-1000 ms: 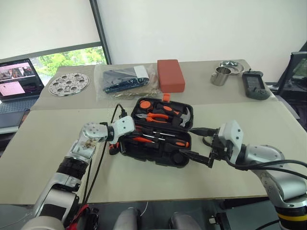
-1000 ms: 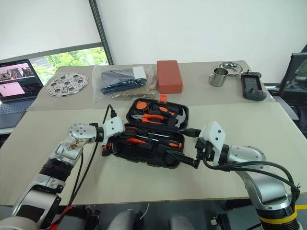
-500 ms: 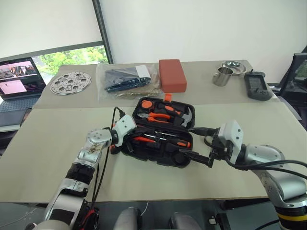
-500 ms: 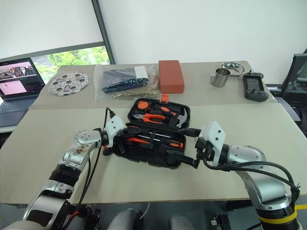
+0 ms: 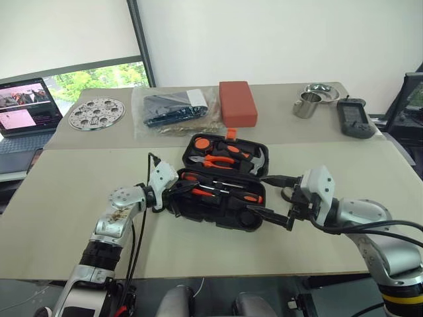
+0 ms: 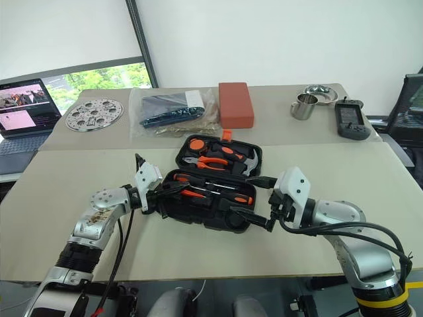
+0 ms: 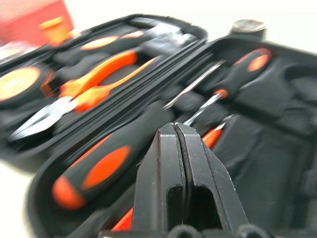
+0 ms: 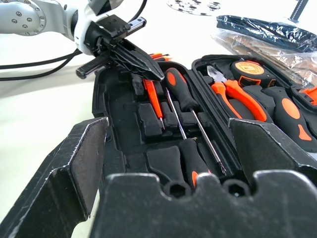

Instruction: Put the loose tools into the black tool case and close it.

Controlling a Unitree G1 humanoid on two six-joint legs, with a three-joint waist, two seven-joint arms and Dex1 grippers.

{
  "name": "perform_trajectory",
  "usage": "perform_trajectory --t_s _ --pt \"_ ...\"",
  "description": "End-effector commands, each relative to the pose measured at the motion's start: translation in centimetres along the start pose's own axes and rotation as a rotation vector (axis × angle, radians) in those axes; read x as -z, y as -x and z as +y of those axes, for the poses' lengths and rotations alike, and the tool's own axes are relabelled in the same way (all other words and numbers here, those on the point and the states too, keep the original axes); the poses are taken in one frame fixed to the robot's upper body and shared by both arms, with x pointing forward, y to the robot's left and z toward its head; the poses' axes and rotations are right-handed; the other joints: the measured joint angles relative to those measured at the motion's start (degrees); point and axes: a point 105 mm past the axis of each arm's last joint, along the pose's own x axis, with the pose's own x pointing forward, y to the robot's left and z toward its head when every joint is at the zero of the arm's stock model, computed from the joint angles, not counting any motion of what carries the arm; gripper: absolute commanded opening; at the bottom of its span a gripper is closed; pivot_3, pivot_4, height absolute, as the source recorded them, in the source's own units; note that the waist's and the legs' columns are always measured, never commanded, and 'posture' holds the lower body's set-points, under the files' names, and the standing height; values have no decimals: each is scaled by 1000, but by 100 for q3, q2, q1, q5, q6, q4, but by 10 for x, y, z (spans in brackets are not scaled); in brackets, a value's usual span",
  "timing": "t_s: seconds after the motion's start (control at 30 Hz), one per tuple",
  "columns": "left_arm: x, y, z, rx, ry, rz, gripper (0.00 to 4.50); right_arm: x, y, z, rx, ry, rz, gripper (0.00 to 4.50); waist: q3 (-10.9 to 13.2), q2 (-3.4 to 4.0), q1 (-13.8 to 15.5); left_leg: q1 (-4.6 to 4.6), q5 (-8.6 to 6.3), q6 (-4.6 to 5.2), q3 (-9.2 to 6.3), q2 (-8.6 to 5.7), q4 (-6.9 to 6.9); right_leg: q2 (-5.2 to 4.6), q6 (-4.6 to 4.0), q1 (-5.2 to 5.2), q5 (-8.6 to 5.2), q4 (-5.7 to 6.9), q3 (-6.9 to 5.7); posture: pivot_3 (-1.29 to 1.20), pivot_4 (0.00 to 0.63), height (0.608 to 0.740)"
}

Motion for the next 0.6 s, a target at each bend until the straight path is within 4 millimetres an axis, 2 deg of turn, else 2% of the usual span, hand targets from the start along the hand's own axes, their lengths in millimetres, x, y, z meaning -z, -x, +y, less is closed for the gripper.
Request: perform_trajectory --t_s 0.03,0.27,0.6 --pt "0 1 -1 -13 -13 12 62 -10 1 1 1 45 -35 4500 0 0 0 -1 0 0 0 0 -1 0 0 0 0 0 0 0 150 740" --pt "21 -3 4 -29 -53 123 62 -11 0 -1 -1 51 -35 4500 0 -1 -3 7 0 0 0 1 -2 1 0 1 0 0 0 0 150 740" --pt "26 -12 12 -59 -85 176 62 -12 1 -2 5 53 -37 4500 2 -4 -16 11 0 0 3 1 -4 2 0 4 0 1 2 0 150 740"
